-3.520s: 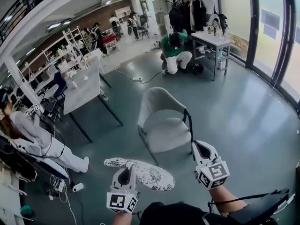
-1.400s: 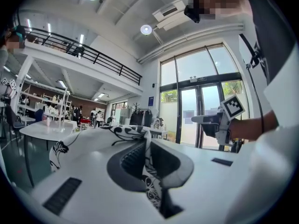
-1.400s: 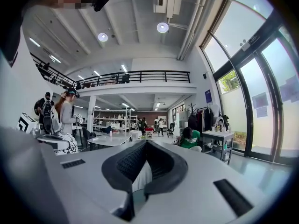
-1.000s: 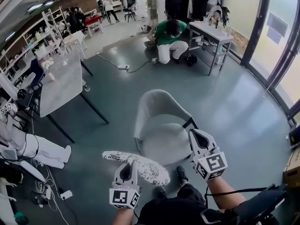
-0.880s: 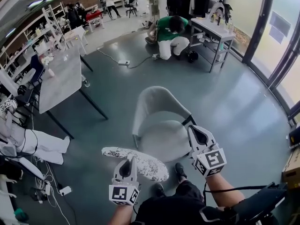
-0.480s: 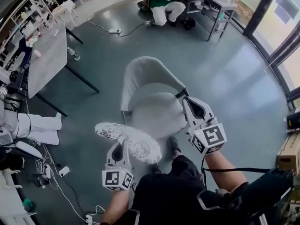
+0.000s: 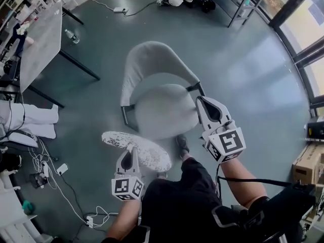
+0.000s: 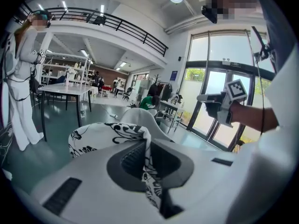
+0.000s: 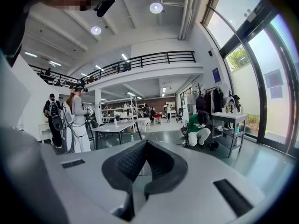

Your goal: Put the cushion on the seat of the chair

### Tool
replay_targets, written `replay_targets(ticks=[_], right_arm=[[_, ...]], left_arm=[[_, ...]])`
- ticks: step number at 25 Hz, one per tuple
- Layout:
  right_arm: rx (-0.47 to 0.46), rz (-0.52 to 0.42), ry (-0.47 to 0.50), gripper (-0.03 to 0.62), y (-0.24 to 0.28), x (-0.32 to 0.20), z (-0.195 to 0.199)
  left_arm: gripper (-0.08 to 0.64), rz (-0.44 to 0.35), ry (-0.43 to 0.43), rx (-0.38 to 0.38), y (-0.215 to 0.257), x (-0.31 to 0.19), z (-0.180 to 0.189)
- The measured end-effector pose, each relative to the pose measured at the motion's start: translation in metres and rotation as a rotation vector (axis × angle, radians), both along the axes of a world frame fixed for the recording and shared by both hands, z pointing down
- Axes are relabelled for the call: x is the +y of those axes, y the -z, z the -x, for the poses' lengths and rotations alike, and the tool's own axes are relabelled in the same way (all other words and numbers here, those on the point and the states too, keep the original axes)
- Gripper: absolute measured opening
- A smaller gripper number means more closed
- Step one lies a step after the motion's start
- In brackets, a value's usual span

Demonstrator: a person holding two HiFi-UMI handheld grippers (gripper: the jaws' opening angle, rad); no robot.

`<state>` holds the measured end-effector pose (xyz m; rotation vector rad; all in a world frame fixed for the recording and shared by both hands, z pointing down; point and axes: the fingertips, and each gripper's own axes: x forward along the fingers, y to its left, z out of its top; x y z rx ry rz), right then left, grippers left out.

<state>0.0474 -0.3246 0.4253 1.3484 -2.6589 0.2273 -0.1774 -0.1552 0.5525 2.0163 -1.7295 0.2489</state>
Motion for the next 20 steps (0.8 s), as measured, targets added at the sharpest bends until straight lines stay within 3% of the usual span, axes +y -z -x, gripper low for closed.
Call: replay_targets(ticks=[9, 20], right_arm=[[0.024, 0.077, 0.02, 0.009, -0.057, -0.022, -0.014], [0.024, 0.139, 0.001, 0.009, -0.102, -0.059, -0.04]], left_arm=[[0.021, 0.06, 0.032, -0.001, -0.057, -0.039, -0.016], [0.021, 0.075, -0.109, -0.03, -0.109, -0.127, -0.079]])
